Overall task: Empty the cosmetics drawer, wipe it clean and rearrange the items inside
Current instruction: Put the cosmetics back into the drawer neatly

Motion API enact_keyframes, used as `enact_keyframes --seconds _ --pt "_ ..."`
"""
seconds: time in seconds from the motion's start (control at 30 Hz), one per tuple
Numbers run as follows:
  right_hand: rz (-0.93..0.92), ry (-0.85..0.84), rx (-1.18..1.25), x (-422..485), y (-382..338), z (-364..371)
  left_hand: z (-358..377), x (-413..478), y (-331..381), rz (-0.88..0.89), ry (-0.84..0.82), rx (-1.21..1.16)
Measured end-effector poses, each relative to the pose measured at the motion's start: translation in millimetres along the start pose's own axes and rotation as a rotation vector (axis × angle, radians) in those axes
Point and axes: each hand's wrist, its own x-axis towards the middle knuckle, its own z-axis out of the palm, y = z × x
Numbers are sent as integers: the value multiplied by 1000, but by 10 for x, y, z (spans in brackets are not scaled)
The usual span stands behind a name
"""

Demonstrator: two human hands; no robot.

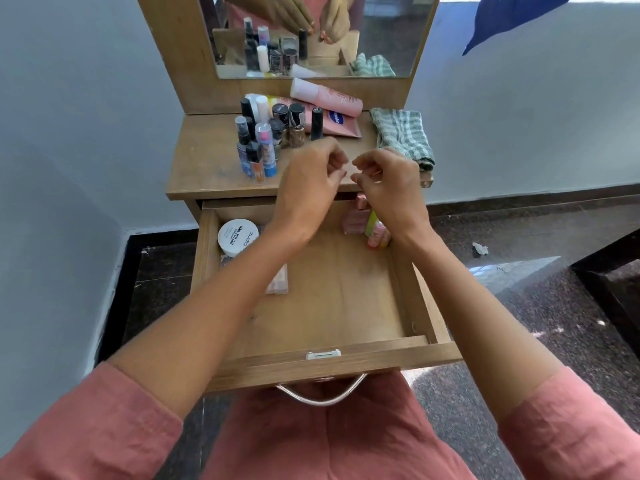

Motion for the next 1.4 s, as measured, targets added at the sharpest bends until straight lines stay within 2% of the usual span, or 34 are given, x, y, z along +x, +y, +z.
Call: enact_keyframes --seconds 0.27,0.4,0.57,0.8,1.4 --pt "-55 59 81 389 -349 229 -533 299 -178 -13 135 59" --pt "-120 -27 116 434 -522 355 -758 358 -307 -52 215 102" --pt "-248 -128 81 452 -653 571 -844 341 -456 -107 168 185" --pt "-286 -150 29 515 -653 693 -810 335 -501 -132 138 200" --pt "-177 -120 116 464 -550 590 -826 318 -516 -162 158 149"
